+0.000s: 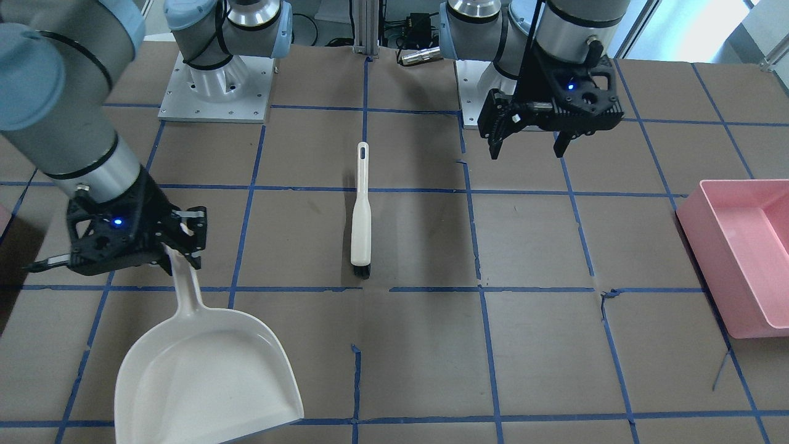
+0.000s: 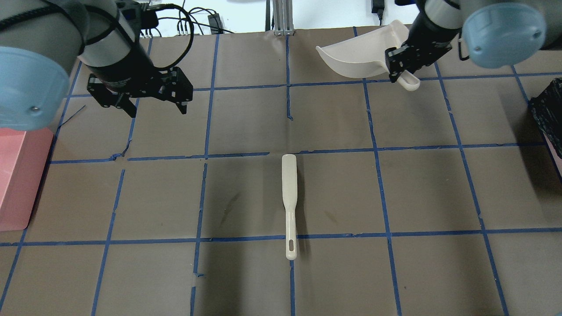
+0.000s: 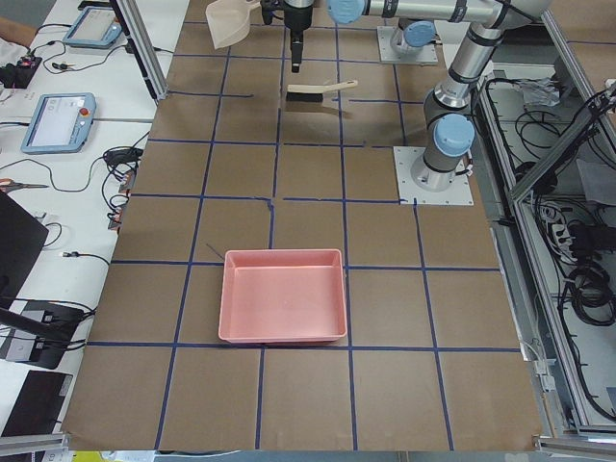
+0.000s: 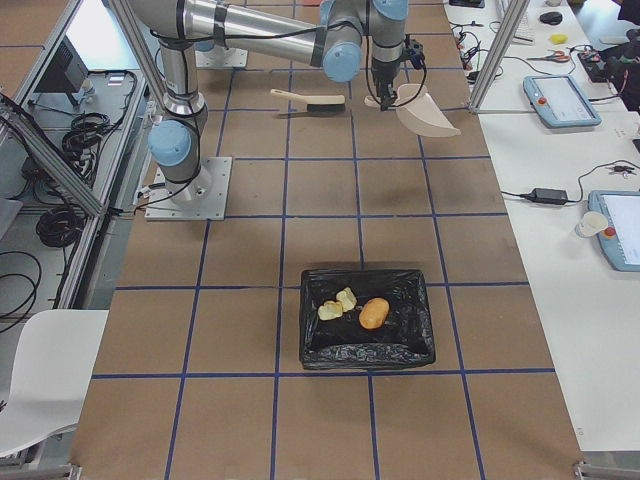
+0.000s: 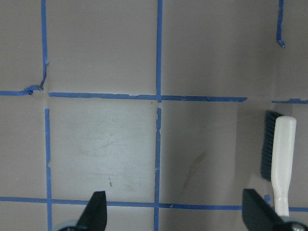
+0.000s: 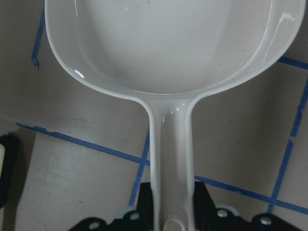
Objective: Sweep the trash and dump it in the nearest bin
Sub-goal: 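Bring the empty dustpan back and set it down with the right gripper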
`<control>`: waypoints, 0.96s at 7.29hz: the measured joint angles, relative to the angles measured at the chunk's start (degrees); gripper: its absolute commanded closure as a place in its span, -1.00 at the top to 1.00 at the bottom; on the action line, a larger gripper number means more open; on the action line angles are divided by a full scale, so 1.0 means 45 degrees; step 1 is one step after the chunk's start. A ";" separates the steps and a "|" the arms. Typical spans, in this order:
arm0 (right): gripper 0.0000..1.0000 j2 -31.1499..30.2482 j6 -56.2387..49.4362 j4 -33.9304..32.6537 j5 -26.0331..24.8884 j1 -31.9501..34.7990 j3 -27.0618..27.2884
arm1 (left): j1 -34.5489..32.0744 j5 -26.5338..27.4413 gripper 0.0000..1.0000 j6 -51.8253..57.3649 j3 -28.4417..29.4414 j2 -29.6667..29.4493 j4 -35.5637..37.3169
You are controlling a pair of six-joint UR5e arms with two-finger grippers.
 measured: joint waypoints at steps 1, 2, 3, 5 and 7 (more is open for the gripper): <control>-0.99 0.0344 0.1450 -0.0756 -0.0039 0.0857 0.0085 | 0.0282 0.0105 0.99 0.0212 0.0110 0.0166 -0.0497; -0.99 0.0768 0.2744 -0.1444 -0.0106 0.1675 0.0119 | 0.0494 0.0154 0.99 0.0313 0.0233 0.0166 -0.0845; -0.99 0.1196 0.3697 -0.1950 -0.0117 0.2416 0.0137 | 0.0658 0.0157 1.00 0.0368 0.0479 0.0044 -0.1140; -0.98 0.1904 0.5375 -0.3003 -0.0217 0.3787 0.0166 | 0.0772 0.0118 1.00 0.0406 0.1094 -0.0177 -0.2013; -0.96 0.2355 0.5967 -0.3486 -0.0409 0.4470 0.0183 | 0.0782 0.0115 0.99 0.0417 0.1305 -0.0274 -0.2393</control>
